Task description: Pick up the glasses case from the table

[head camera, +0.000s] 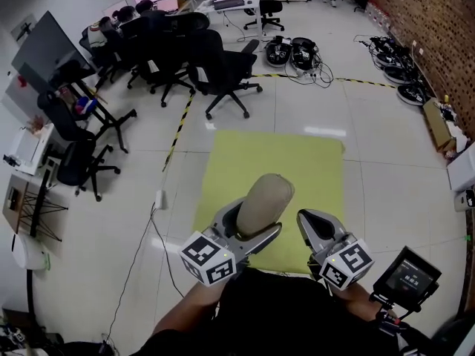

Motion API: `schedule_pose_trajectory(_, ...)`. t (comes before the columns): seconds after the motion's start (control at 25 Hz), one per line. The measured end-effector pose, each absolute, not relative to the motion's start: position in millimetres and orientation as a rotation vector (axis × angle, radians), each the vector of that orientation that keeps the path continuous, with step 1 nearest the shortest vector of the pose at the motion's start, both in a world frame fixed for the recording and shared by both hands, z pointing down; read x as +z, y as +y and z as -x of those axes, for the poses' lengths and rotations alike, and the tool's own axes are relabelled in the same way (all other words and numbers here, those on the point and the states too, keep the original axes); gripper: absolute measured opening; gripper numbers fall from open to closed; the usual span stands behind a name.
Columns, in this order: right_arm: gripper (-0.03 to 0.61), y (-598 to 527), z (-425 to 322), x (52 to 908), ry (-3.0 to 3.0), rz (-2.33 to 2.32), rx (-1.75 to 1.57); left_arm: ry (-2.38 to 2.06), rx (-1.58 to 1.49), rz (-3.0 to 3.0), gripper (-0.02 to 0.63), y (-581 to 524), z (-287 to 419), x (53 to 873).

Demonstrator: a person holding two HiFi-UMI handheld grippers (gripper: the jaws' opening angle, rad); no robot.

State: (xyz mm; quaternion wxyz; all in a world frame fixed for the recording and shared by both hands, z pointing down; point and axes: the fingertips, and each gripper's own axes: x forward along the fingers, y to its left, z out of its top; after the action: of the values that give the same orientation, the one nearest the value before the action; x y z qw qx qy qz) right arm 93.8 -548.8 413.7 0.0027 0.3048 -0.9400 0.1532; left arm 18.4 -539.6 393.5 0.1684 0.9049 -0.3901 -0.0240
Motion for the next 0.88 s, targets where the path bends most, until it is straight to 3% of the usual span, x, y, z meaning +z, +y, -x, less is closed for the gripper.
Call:
schedule_pose_trajectory(0.48,0.002,-540,-103,418,-2.96,-0.997,0.513,-1.137,-0.025,-2.556,0.397,-536,-15,396)
schedule_pose_trajectory(0.88,0.002,-493,-59,416,-2.903,-1.133,0.51,-1.077,-0.029,-2.57,0.396,-498,42,392)
